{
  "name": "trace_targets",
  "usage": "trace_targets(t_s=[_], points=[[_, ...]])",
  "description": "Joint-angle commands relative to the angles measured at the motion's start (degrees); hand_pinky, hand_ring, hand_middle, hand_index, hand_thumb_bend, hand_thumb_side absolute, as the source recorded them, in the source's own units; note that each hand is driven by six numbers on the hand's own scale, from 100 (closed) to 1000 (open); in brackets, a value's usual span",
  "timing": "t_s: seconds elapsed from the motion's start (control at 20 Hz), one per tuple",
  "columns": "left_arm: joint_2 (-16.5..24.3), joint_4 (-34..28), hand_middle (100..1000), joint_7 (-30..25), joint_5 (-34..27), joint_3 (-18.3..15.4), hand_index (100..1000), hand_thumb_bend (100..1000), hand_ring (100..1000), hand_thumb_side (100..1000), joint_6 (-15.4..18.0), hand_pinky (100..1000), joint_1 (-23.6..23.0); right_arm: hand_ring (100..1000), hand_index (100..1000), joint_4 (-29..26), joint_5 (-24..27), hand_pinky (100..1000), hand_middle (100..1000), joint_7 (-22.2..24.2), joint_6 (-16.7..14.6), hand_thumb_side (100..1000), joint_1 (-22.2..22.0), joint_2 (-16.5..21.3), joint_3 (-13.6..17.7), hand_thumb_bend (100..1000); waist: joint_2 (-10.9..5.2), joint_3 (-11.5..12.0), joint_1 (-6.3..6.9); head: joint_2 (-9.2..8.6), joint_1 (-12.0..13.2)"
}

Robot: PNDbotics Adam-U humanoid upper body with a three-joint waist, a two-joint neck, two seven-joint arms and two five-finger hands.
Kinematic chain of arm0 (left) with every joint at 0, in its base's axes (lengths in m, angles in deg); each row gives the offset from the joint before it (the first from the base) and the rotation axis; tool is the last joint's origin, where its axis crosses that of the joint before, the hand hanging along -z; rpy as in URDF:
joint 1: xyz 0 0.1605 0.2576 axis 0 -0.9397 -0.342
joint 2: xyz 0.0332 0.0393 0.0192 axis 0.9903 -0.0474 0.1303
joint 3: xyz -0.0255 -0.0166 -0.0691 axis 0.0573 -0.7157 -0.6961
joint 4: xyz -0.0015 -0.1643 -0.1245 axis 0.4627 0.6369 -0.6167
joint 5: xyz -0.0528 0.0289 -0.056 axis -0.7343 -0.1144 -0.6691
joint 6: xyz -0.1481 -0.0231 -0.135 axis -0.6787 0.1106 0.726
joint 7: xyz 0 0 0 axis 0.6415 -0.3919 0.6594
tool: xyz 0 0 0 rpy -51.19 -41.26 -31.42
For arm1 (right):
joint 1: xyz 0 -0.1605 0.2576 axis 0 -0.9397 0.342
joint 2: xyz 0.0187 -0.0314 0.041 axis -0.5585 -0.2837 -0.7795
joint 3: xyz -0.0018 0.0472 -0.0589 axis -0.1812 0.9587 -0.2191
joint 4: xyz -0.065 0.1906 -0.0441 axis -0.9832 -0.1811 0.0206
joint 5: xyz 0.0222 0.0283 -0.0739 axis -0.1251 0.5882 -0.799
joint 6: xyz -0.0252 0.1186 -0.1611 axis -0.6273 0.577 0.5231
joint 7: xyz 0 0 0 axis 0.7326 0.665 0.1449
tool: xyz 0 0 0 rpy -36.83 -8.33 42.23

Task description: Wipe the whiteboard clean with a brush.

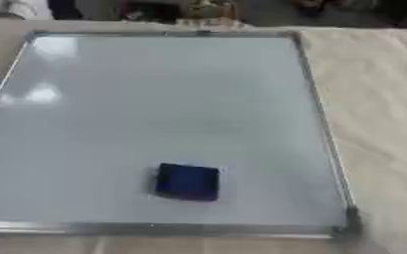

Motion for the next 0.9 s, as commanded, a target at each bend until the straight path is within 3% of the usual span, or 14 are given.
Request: trace_targets(t_s=[0.05,0.45,0.65,0.7,0.9], points=[[1.8,-0.7,512,0.0,0.0,-0.4,636,100,590,989,0.0,770,0.5,858,842,-0.8,-0.4,841,743,0.0,0.0,1000,0.9,1.5,0.4,100,-0.96,0.0,0.07,-1.27,0.2],[1.9,-0.7,514,0.0,0.0,-0.3,637,100,591,987,-0.1,770,0.6,858,842,-0.8,-0.4,840,742,0.0,0.0,1000,0.9,1.6,0.4,100,-1.08,-0.1,0.07,-1.87,0.4],[2.8,-0.7,517,-0.1,1.3,-0.4,609,100,593,965,-0.1,771,0.7,858,842,-0.8,-0.4,840,741,0.0,0.0,1000,0.8,1.7,0.3,100,-1.17,0.0,0.14,-1.07,0.4],[3.2,-0.7,518,-0.2,1.8,-0.4,543,122,592,937,-0.2,769,0.7,858,842,-0.8,-0.4,841,740,0.0,0.0,1000,0.8,1.7,0.3,100,-1.21,0.0,0.17,-0.80,0.3],[6.4,-0.7,525,-1.7,4.9,0.0,423,167,593,893,-2.0,768,1.4,858,842,-0.8,-0.4,840,740,-0.1,0.1,1000,0.4,1.9,0.4,100,-1.50,0.2,0.25,0.72,-0.2]])
